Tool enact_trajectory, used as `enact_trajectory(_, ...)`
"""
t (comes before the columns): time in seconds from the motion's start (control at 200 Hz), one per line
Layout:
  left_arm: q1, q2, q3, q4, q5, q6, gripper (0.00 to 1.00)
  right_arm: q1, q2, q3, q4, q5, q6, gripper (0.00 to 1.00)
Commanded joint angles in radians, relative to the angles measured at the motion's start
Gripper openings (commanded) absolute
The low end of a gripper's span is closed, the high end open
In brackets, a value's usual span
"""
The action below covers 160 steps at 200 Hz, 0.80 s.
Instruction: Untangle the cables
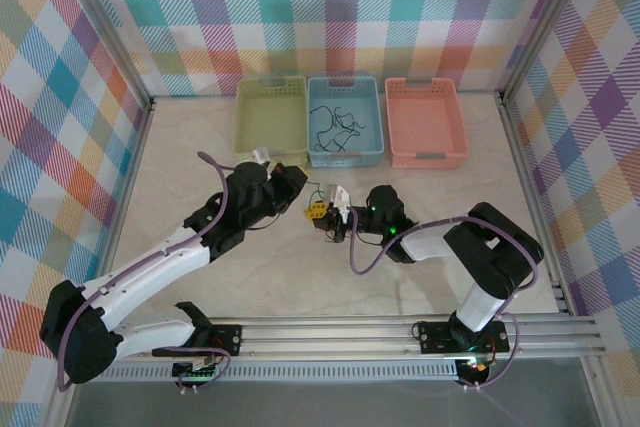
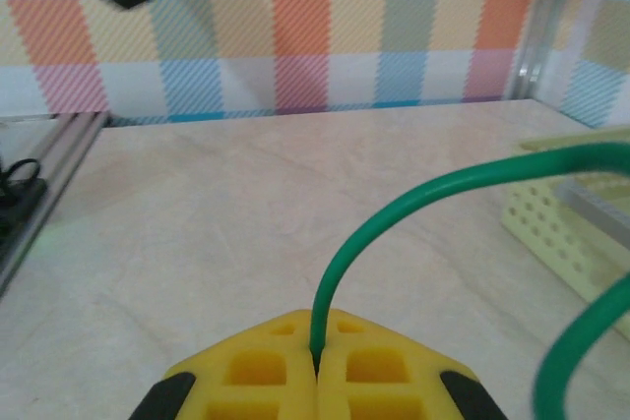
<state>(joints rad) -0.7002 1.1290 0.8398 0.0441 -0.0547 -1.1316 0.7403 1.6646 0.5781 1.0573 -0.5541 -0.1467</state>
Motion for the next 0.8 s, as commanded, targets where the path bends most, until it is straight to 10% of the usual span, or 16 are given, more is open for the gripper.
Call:
enact_trajectory(0.0,0.04,0.02,0.047,0.024,-0.102,0.172,0.0,0.005,-0.023,0.027,-0.099,-0.161,-0.032,0.0)
enact_trajectory(0.405,0.217,0.107,0.074,0.129,-0.058,0.476,0.0,0.005,0.001,0.119,-0.321,-0.328,-0.075,0.0)
enact_trajectory(0.795,0.35,0.111,0.146,0.104,0.074,0.423,0.0,0.025,0.052,0.247,-0.652,-0.344,-0.163,0.0)
